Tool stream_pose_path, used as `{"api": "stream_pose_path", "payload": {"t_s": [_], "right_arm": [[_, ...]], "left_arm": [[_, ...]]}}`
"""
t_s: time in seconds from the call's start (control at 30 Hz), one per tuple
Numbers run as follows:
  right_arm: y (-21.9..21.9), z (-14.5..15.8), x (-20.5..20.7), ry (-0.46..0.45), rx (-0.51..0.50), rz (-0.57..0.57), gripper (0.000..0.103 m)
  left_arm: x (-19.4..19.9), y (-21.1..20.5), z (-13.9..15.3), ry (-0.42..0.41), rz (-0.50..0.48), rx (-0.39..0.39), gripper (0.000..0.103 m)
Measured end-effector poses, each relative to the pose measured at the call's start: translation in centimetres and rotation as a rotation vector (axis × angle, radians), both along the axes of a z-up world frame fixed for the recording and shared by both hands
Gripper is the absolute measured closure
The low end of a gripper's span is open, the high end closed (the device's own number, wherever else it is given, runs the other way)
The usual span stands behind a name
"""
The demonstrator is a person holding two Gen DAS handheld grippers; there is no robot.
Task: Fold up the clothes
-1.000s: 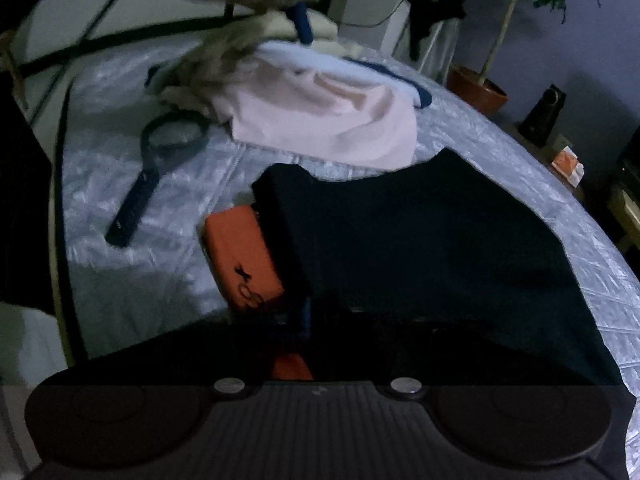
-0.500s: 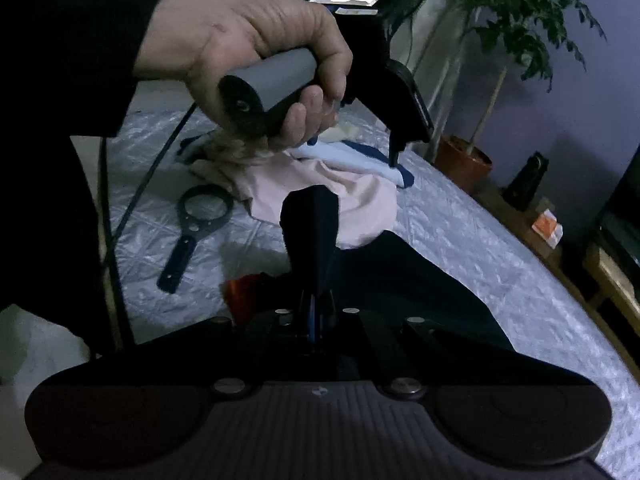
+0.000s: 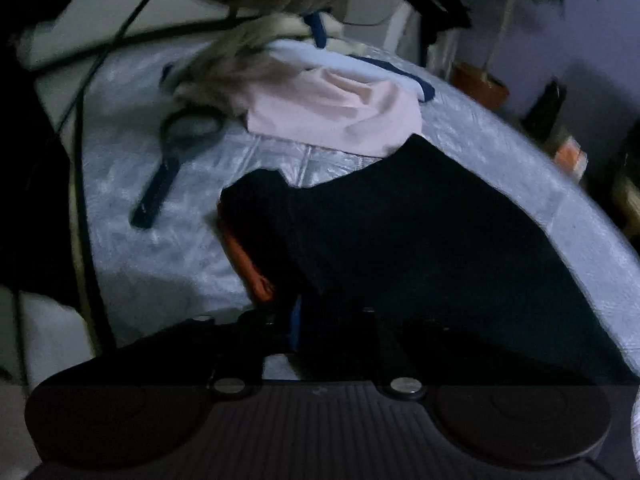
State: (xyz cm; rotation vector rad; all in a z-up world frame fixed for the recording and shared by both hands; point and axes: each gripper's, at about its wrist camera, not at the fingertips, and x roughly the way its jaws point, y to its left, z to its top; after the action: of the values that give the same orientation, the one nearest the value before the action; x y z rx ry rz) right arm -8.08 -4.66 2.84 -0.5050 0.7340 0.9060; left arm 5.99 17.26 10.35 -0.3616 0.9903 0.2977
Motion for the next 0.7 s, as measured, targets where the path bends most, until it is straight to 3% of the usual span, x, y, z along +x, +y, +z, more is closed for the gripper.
{"api": "stream_pose_path", "payload": {"t_s": [0.03, 0.07, 0.17, 0.23, 0.33, 0.4, 0.53, 0.7], "right_arm": [[-0.4, 0.4, 0.2, 0.038, 0.040, -0.015, 0.051], [-1.2, 1.0, 0.4, 0.067, 0.102, -0.042, 0.043], [-4.6, 3.0, 2.5, 0.188, 0.311, -0.172, 0.038], [-6.4, 4.1, 4.1, 0.132, 0.331, -0.244, 0.038], [-6.2, 4.6, 6.5, -0.021, 0.178, -0.235, 0.038], [-5.0, 4.6, 7.7, -0.129, 0.084, -0.159, 0.038], [-1.3, 3.2, 10.0, -0.238, -0.035, -0.027, 0.041], [3.2, 1.0, 10.9, -0.303, -0.121, 0.103, 0.045]], "left_arm": [[0.0, 0.0, 0.0, 0.001, 0.001, 0.000, 0.009], [0.0, 0.0, 0.0, 0.002, 0.002, -0.001, 0.009], [0.0, -0.1, 0.0, 0.001, 0.005, -0.001, 0.009], [0.0, -0.2, 0.0, 0.000, 0.005, -0.001, 0.009], [0.0, -0.3, 0.0, -0.001, 0.005, -0.003, 0.009], [0.2, -0.5, 0.0, -0.001, 0.004, -0.002, 0.009], [0.4, -0.6, 0.0, 0.000, 0.007, -0.007, 0.009], [0.3, -0.1, 0.0, -0.003, 0.020, -0.014, 0.009]]}}
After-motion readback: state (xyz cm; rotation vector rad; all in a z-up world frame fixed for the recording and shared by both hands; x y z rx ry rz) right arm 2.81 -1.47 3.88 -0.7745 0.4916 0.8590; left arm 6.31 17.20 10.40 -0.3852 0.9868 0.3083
